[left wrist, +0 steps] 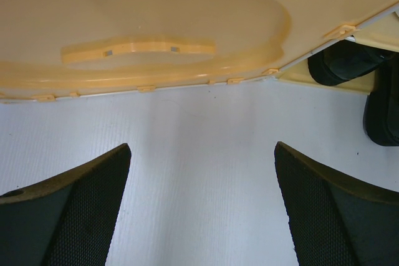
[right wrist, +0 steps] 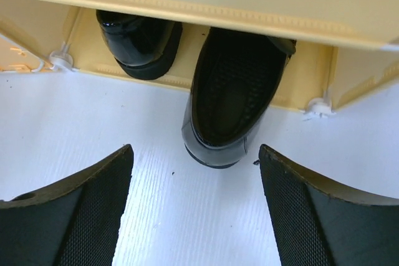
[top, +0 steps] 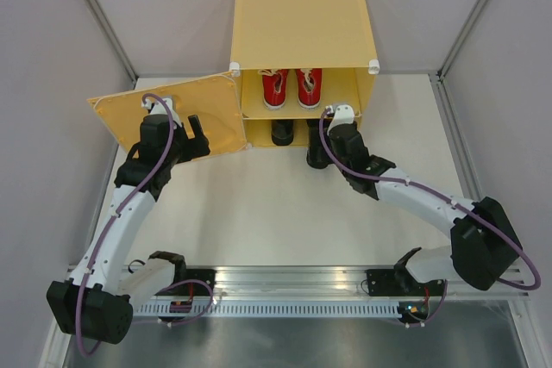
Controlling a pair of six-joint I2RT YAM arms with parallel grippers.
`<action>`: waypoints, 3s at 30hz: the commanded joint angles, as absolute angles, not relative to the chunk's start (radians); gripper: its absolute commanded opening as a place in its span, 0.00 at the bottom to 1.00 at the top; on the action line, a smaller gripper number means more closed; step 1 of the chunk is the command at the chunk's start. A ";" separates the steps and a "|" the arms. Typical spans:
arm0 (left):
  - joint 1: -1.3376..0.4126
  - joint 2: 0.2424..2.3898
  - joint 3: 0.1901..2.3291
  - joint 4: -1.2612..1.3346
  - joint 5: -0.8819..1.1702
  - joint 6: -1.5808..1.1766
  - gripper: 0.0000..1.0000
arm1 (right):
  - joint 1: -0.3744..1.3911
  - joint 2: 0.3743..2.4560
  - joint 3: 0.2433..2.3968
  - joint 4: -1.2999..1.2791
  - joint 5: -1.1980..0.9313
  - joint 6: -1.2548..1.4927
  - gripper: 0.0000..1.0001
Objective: Place and organize the shoes in the shoe cabinet
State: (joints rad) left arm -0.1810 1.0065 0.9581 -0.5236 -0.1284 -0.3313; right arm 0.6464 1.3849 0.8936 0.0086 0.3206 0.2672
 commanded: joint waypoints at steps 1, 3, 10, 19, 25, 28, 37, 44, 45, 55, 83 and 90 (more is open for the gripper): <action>-0.181 1.005 0.953 -0.511 -0.129 -0.321 0.98 | 0.650 1.342 0.809 0.046 0.373 0.379 0.86; -0.181 1.005 0.953 -0.511 -0.129 -0.319 0.98 | 0.652 1.342 0.773 0.070 0.391 0.400 0.86; -0.181 1.005 0.951 -0.511 -0.127 -0.319 0.98 | 0.652 1.437 0.655 0.267 0.439 0.449 0.91; -0.181 1.006 0.953 -0.511 -0.129 -0.318 0.98 | 0.652 1.583 0.670 0.500 0.466 0.416 0.93; -0.181 1.006 0.953 -0.511 -0.130 -0.318 0.98 | 0.652 1.678 0.726 0.526 0.509 0.433 0.93; -0.179 1.009 0.953 -0.511 -0.130 -0.319 0.98 | 0.650 1.715 0.749 0.537 0.522 0.430 0.89; -0.179 1.011 0.953 -0.511 -0.130 -0.319 0.98 | 0.641 1.724 0.788 0.517 0.506 0.344 0.49; -0.179 1.009 0.953 -0.511 -0.129 -0.318 0.98 | 0.592 1.675 0.814 0.479 0.436 0.284 0.05; -0.179 1.009 0.953 -0.511 -0.129 -0.319 0.98 | 0.585 1.672 0.821 0.474 0.428 0.281 0.02; -0.181 1.011 0.953 -0.511 -0.126 -0.321 0.98 | 0.545 1.733 0.910 0.486 0.387 0.267 0.01; -0.179 1.014 0.951 -0.511 -0.126 -0.319 0.98 | 0.517 1.931 1.026 0.549 0.390 0.264 0.19; -0.181 1.014 0.951 -0.511 -0.124 -0.319 0.98 | 0.515 1.942 1.049 0.546 0.388 0.230 0.19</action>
